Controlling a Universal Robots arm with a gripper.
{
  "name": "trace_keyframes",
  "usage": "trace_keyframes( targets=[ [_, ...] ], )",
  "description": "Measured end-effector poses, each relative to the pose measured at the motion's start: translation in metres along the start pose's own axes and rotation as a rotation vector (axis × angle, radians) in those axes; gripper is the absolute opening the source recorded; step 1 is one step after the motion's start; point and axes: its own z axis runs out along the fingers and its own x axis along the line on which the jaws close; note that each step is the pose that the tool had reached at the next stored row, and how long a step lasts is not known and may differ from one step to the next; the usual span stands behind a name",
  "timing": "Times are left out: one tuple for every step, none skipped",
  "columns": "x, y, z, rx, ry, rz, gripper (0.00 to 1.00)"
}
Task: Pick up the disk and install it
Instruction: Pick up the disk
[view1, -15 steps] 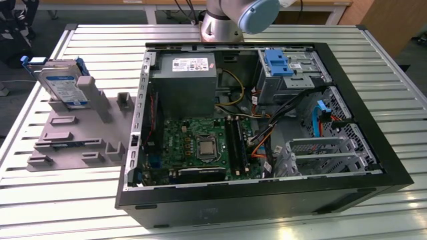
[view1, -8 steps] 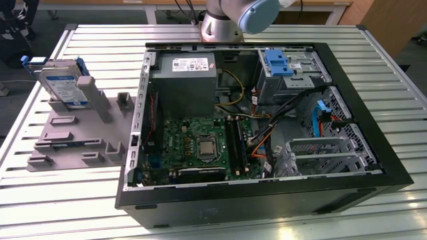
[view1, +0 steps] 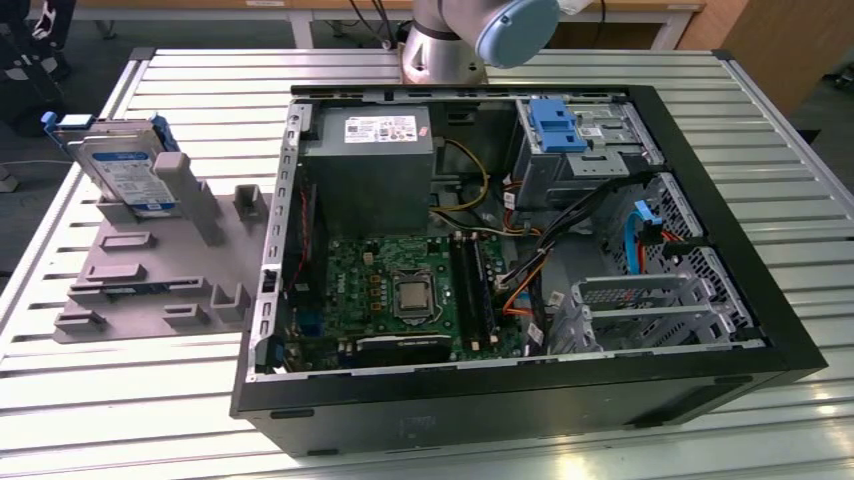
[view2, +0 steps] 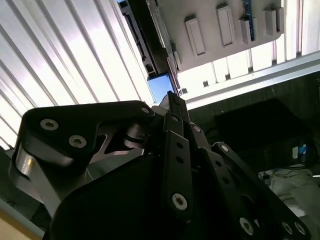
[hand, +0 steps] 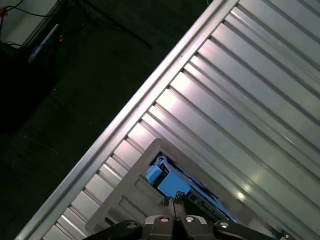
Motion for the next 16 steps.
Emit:
trace_keyframes(
  targets=[
    [0.0, 0.0, 0.0, 0.0003, 0.0008, -0.018, 0.11],
    [0.0, 0.0, 0.0, 0.0006, 0.0014, -0.035, 0.11],
    [0.0, 0.0, 0.0, 0.0011, 0.0018, -0.05, 0.11],
    [0.0, 0.0, 0.0, 0.0015, 0.0023, -0.064, 0.11],
    [0.0, 0.0, 0.0001, 0.0018, 0.0027, -0.078, 0.11],
    [0.0, 0.0, 0.0001, 0.0021, 0.0031, -0.09, 0.11],
    [0.0, 0.0, 0.0001, 0.0024, 0.0033, -0.099, 0.11],
    [0.0, 0.0, 0.0001, 0.0028, 0.0034, -0.106, 0.11],
    [0.0, 0.0, 0.0001, 0.0034, 0.003, -0.112, 0.11],
    [0.0, 0.0, 0.0001, 0.0042, 0.0025, -0.117, 0.11],
    [0.0, 0.0, 0.0, 0.0051, 0.0019, -0.12, 0.11],
    [0.0, 0.0, 0.0, 0.0064, 0.0005, -0.123, 0.11],
    [0.0, 0.0, 0.0001, 0.0089, -0.002, -0.125, 0.11],
    [0.0, 0.0, 0.0001, 0.0111, -0.0042, -0.127, 0.11],
    [0.0, 0.0, 0.0001, 0.0126, -0.0057, -0.129, 0.11],
    [0.0, -0.0001, 0.0002, 0.0136, -0.0067, -0.133, 0.11]
  ],
)
